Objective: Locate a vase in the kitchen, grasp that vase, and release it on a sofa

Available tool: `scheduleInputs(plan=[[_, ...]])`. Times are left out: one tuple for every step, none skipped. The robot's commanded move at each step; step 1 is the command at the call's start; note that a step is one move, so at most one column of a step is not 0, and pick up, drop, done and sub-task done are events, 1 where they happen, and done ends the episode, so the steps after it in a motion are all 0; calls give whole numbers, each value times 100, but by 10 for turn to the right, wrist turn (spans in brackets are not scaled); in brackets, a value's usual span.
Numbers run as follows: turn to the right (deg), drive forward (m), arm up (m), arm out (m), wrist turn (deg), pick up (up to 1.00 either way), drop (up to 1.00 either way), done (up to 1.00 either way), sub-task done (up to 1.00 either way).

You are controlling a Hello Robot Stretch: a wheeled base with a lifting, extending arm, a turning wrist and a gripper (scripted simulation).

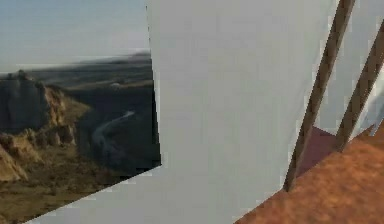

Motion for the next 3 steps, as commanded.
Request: scheduleInputs(plan=[[-450,0,0,0,0,0,0,0,0],[-450,0,0,0,0,0,0,0,0],[-450,0,0,0,0,0,0,0,0]])
